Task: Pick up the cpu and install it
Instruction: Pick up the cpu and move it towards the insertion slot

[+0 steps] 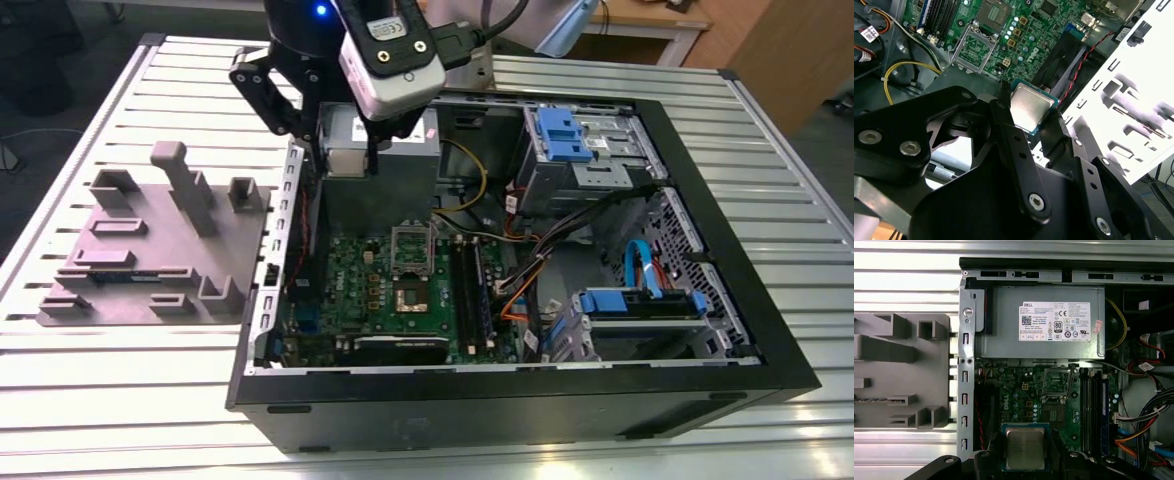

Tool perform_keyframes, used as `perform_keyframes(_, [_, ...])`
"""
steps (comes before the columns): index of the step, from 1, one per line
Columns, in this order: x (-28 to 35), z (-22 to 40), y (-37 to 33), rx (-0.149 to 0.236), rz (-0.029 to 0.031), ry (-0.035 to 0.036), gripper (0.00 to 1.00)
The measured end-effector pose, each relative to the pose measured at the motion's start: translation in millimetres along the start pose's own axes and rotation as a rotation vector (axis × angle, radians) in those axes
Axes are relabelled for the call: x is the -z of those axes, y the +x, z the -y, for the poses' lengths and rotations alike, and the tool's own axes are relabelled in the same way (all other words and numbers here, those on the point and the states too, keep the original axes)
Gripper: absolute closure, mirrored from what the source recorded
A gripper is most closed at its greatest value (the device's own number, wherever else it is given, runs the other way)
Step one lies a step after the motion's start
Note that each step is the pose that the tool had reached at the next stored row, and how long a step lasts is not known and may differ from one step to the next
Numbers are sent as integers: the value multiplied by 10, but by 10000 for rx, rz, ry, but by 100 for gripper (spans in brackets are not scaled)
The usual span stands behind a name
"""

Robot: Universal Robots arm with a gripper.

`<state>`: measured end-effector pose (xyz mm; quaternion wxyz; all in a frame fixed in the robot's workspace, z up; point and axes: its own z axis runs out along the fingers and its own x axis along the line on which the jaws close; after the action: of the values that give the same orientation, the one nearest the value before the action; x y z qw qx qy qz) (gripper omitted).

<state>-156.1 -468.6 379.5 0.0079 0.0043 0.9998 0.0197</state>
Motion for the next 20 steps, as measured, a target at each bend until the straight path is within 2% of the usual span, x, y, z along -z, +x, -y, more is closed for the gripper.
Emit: perform_keyframes(20, [0,0,-19,0,0,0,53])
